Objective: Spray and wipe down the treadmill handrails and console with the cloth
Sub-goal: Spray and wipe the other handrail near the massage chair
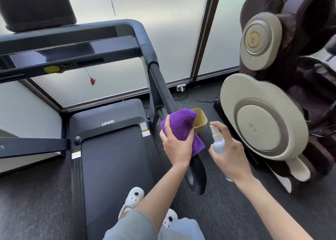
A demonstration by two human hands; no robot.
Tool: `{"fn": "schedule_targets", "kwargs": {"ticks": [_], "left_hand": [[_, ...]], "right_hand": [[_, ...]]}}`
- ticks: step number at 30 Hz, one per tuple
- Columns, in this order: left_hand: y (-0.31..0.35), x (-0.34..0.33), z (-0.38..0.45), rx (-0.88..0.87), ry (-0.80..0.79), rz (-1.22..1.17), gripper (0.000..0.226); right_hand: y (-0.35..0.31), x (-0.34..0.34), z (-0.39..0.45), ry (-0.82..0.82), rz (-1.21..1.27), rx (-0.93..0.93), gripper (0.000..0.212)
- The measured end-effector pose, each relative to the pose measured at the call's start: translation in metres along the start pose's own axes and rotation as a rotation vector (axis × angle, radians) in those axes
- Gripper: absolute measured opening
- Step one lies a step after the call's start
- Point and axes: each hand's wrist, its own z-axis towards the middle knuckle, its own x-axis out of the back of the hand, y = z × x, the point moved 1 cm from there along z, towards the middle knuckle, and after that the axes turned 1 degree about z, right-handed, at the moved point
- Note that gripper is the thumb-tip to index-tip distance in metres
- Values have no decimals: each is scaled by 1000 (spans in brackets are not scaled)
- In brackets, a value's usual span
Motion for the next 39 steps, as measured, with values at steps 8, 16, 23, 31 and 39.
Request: {"fn": "schedule_targets", "kwargs": {"ticks": [8,16,23,31,39], "left_hand": [[26,-7,88,31,-3,77,87],[37,-17,171,-20,-31,146,86],[60,-27,244,6,-58,216,86],[58,-20,239,41,-87,134,79],[50,-16,211,85,-96,109,79]], "right_hand": [[0,-14,27,-36,28,-19,74],[-16,-40,84,-44,79,7,74],[-25,-52,126,-27,116,9,76],[-34,-53,132,6,123,11,72],[-29,-48,112,28,130,16,74]]}}
